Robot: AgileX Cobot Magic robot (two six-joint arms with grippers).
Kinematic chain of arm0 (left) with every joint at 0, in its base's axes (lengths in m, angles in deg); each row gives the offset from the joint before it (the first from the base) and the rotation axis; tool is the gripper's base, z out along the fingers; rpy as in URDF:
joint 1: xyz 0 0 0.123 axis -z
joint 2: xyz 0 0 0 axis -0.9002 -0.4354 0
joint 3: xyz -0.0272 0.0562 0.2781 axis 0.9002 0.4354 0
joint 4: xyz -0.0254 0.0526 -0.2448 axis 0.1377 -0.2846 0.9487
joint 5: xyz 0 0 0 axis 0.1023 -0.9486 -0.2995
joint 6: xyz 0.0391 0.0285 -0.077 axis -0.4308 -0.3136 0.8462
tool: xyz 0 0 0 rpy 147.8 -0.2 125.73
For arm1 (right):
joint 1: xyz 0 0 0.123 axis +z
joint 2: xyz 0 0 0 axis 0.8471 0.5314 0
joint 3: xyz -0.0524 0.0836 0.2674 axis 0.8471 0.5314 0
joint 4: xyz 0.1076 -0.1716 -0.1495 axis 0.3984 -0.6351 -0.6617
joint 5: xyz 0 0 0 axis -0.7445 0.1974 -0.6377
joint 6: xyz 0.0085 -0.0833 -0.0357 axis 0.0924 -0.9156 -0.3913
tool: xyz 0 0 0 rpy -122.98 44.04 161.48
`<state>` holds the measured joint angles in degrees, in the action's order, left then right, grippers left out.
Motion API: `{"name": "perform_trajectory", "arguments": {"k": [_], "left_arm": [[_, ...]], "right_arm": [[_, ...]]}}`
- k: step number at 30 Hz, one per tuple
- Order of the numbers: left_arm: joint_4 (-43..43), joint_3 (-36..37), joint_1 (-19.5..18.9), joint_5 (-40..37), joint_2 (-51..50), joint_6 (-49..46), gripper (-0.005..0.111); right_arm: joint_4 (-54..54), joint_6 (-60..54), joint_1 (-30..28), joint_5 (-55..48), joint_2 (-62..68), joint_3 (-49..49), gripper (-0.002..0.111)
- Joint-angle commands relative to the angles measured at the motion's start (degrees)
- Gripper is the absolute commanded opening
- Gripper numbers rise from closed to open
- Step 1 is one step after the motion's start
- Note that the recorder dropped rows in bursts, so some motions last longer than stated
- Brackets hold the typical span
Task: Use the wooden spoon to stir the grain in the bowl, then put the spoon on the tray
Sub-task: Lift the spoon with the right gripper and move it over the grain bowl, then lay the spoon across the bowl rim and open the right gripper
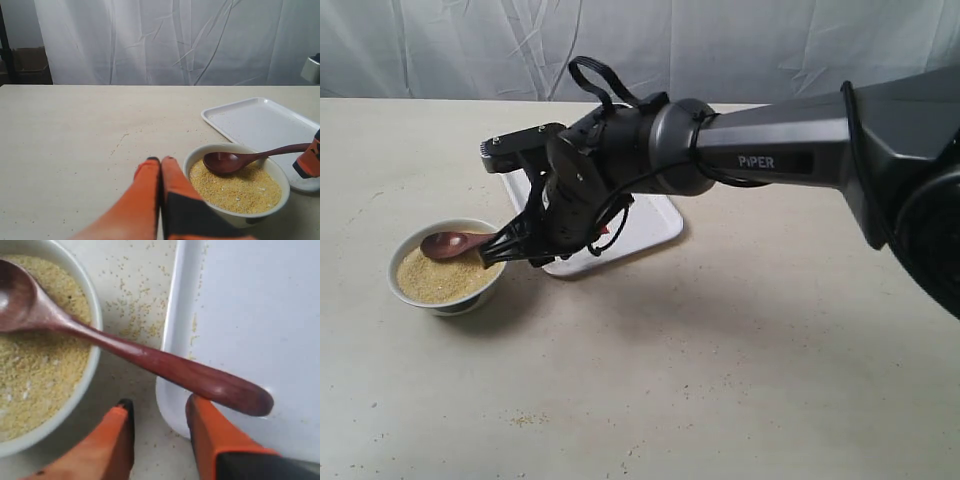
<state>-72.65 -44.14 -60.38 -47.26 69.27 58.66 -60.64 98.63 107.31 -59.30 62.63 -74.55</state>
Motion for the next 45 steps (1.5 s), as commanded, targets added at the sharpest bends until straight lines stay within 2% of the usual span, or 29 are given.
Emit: {"name": "perform_trajectory", "arguments": {"k": [1,3,4,5,6,9,11,14,17,19,20,26,29,32,35,37,40,43,45], "left_arm": [[0.02,0.28,-0.25,0.34,0.30,-0.02,0.000],[0.02,0.28,-0.25,0.34,0.30,-0.02,0.000],[0.02,0.28,-0.25,0.34,0.30,-0.02,0.000],[0.02,0.28,-0.25,0.34,0.30,-0.02,0.000],[0.02,0.28,-0.25,0.34,0.30,-0.02,0.000],[0.02,0.28,-0.25,0.34,0.30,-0.02,0.000],[0.02,0.28,-0.25,0.34,0.30,-0.02,0.000],[0.02,0.28,-0.25,0.34,0.30,-0.02,0.000],[0.02,0.28,-0.25,0.34,0.30,-0.02,0.000],[0.02,0.28,-0.25,0.34,0.30,-0.02,0.000],[0.02,0.28,-0.25,0.34,0.30,-0.02,0.000],[0.02,0.28,-0.25,0.34,0.30,-0.02,0.000],[0.02,0.28,-0.25,0.34,0.30,-0.02,0.000],[0.02,0.28,-0.25,0.34,0.30,-0.02,0.000],[0.02,0.28,-0.25,0.34,0.30,-0.02,0.000],[0.02,0.28,-0.25,0.34,0.30,-0.02,0.000],[0.02,0.28,-0.25,0.34,0.30,-0.02,0.000],[0.02,0.28,-0.25,0.34,0.30,-0.02,0.000],[0.02,0.28,-0.25,0.34,0.30,-0.02,0.000]], "right_arm": [[2.93,0.21,-0.26,-6.31,-2.21,0.11,0.036],[4.54,-3.64,-0.26,-12.65,-5.13,0.11,0.028],[5.56,-5.17,-0.26,-15.97,-7.19,0.11,0.013],[6.37,-6.14,-0.26,-17.28,-8.19,0.11,0.004],[7.67,-7.90,-0.26,-18.15,-9.56,0.11,0.000],[12.99,-13.82,-1.65,-16.67,-10.97,1.12,-0.001],[26.60,-21.87,-3.94,-11.39,-11.70,4.96,-0.001],[53.49,-34.71,-6.72,0.52,-12.51,14.72,-0.001],[82.60,-54.44,-6.99,13.77,-13.34,24.56,-0.001],[101.06,-67.96,-6.53,15.06,-13.32,28.66,-0.001],[102.30,-71.50,-6.42,14.29,-13.12,29.61,-0.001],[102.30,-64.14,-5.95,15.33,-12.89,29.77,-0.001],[102.11,-76.50,-6.08,5.48,-12.89,29.64,-0.001],[90.50,-76.39,-7.51,-0.07,-13.90,28.36,-0.001],[71.32,-63.20,-8.87,0.96,-16.43,26.41,-0.001],[49.31,-45.98,-10.05,-1.80,-18.17,23.75,-0.001],[14.66,-16.18,-10.50,-13.06,-19.39,17.79,-0.001],[-8.89,11.52,-10.33,-15.01,-20.99,16.92,-0.001],[-13.27,20.58,-9.25,-5.69,-23.54,19.90,-0.001]]}}
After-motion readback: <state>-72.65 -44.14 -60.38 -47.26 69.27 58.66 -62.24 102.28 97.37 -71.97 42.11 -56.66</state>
